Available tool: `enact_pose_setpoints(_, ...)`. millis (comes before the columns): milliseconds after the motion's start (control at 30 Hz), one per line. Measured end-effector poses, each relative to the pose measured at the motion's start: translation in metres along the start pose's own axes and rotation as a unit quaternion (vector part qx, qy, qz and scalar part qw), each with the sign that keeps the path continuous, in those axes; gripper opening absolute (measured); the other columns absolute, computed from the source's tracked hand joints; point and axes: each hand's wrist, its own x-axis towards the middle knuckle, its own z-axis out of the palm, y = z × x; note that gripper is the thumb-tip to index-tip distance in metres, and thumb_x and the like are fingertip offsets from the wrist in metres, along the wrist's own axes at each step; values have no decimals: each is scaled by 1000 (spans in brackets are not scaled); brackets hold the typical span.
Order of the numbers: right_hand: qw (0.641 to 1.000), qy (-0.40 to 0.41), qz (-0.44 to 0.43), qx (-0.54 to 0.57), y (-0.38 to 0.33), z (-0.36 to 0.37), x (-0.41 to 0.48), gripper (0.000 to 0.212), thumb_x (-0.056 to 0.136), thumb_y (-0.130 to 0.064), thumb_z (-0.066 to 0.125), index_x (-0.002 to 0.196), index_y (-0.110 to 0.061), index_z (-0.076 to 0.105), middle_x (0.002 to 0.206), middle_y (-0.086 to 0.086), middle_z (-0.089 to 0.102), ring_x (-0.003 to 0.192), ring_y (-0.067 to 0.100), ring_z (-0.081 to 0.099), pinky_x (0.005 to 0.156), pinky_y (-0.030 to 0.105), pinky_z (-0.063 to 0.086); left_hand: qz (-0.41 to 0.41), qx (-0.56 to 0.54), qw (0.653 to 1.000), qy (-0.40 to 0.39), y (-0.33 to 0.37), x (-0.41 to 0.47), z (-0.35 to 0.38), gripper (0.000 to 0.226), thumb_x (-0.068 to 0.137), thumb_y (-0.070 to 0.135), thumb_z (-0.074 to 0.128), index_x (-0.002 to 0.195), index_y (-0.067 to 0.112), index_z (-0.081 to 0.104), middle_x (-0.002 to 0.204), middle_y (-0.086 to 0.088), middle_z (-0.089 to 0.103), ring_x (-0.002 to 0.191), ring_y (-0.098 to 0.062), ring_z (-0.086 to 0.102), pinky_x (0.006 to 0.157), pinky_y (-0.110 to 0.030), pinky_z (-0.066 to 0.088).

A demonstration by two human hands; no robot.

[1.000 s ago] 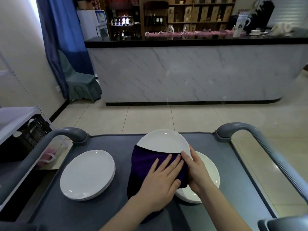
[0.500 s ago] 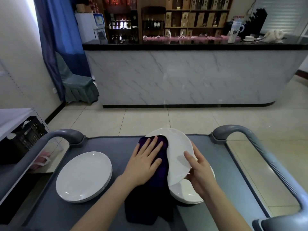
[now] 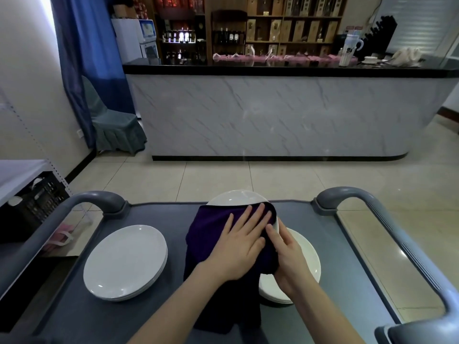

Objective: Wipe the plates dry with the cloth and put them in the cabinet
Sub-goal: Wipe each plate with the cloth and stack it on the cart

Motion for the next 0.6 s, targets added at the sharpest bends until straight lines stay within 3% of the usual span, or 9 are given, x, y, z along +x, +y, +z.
enact_pose_setpoints(67, 1000, -6, 6, -26, 0, 0, -3, 38, 96, -37, 58, 133, -45, 58, 127, -2, 69, 113, 20, 68, 83, 38, 59, -27, 4, 1000, 0, -16, 9, -4, 56, 104, 39, 17, 147, 46, -19, 155, 25, -30, 144, -1, -28, 121, -42, -13)
enact_pose_setpoints(167, 999, -4, 10, -40, -3, -6, -7, 41, 91, -38, 63, 131, -47, 59, 120, 2, 72, 98, 24, 72, 66, 37, 57, -62, 3, 998, 3, -38, 10, -6, 55, 105, 42, 19, 147, 48, -16, 153, 27, -29, 143, 0, -28, 122, -43, -11)
enact_pose_setpoints(333, 998, 39, -31, -37, -18, -19, -6, 41, 93, -27, 65, 131, -43, 61, 114, -1, 74, 89, 21, 72, 66, 38, 57, -103, 7, 995, -3, -56, -22, 3, 58, 105, 40, 24, 148, 44, -15, 156, 23, -24, 146, -4, -26, 122, -41, -12)
enact_pose_setpoints(500, 997, 62, -38, -20, -24, -17, -4, 40, 89, -28, 67, 126, -43, 64, 104, -1, 76, 78, 21, 71, 59, 34, 56, -77, -38, 996, 6, -20, -49, 13, 62, 105, 27, 30, 151, 44, -9, 158, 24, -20, 143, 4, -28, 118, -38, -21)
enact_pose_setpoints(600, 998, 54, -18, -18, -16, -9, -5, 39, 89, -33, 66, 126, -45, 63, 112, 3, 75, 88, 21, 72, 63, 35, 57, -45, -50, 998, 5, 11, -48, 17, 60, 105, 29, 26, 149, 48, -10, 157, 28, -22, 142, 5, -28, 118, -38, -20)
